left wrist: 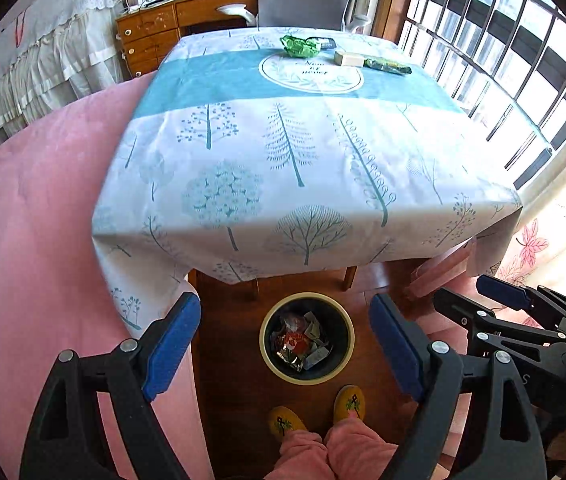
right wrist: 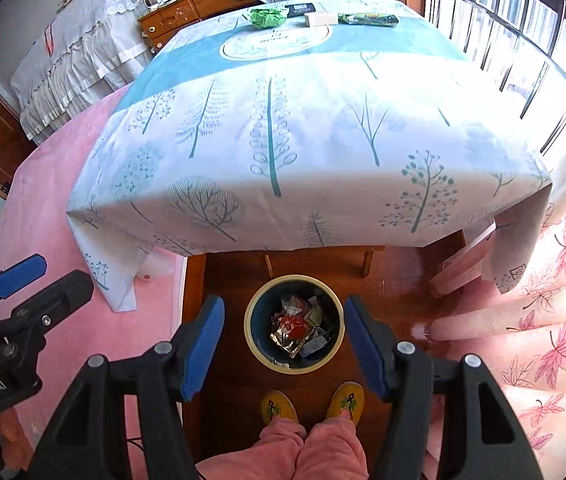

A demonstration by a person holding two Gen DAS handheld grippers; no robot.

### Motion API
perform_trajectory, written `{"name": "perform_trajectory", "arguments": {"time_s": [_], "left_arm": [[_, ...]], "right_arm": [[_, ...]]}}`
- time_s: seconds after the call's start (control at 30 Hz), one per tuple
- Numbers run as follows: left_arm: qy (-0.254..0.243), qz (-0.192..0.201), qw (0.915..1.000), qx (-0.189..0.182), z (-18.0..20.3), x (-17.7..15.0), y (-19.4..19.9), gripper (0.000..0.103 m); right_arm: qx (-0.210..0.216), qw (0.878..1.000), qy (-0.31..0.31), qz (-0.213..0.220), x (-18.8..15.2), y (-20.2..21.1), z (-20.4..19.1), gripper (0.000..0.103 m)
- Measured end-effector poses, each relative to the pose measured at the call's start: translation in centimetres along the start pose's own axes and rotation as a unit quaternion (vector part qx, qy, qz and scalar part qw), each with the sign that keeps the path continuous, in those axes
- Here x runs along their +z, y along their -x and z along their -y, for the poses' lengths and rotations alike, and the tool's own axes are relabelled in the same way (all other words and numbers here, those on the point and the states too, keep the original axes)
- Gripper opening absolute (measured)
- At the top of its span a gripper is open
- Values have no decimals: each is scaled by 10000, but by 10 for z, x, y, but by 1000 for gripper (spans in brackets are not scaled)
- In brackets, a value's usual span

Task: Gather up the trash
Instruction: 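Raise both tools back toward the table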

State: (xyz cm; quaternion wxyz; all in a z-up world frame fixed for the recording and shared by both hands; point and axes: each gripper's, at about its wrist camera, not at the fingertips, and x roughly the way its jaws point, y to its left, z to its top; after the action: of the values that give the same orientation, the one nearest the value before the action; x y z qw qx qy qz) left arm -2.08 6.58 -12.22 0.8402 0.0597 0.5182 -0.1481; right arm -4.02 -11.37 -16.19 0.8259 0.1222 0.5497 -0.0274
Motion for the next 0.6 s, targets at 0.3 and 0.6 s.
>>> {"name": "perform_trajectory", "arguments": {"time_s": [0.3, 0.6], "left_arm": [[-254, 545, 9982, -80, -2, 48, 33, 85], [-511, 783, 9955, -141, 19, 123, 32, 85]], "right_arm": [[-159, 9971, -80, 740, 48, 48, -3, 63], [-185, 9937, -282, 1072, 124, 61, 35, 63]]}}
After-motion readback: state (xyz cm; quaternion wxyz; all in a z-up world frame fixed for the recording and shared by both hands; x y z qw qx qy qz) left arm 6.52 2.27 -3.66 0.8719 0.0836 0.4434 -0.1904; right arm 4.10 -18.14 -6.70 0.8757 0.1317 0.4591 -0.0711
